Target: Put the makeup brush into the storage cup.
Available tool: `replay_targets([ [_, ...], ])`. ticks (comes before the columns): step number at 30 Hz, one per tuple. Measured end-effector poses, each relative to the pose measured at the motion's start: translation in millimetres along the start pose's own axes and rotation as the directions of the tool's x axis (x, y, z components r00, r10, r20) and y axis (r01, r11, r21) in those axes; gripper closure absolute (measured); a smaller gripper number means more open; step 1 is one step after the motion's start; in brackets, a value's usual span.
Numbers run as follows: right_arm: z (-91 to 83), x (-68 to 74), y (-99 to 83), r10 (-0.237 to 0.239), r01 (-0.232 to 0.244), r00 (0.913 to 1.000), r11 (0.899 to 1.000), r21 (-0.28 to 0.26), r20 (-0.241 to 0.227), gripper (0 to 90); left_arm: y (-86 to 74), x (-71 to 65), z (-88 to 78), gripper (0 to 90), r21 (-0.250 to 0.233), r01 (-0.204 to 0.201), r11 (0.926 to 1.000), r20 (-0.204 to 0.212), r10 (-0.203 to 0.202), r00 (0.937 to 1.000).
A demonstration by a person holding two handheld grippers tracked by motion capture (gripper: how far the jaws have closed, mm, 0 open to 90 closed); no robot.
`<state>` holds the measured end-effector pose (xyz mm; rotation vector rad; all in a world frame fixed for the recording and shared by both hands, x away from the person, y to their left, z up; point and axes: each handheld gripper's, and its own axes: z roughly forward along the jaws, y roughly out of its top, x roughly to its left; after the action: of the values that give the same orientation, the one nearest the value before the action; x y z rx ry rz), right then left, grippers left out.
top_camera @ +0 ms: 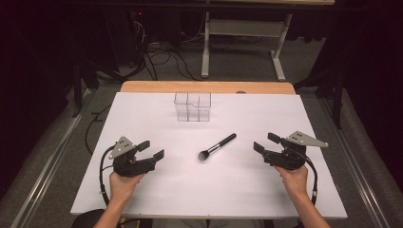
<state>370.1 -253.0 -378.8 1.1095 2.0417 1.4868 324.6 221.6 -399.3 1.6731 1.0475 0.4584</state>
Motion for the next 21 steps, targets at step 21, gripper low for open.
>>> replay_targets([
  [21,39.8,25.1,27.3,-0.04,0.039,0.9967,0.999,-0.011,-0.071,24.9,-0.4,0.0,1.3,29.4,0.005,-0.005,1.0,0.003,0.005,1.0],
])
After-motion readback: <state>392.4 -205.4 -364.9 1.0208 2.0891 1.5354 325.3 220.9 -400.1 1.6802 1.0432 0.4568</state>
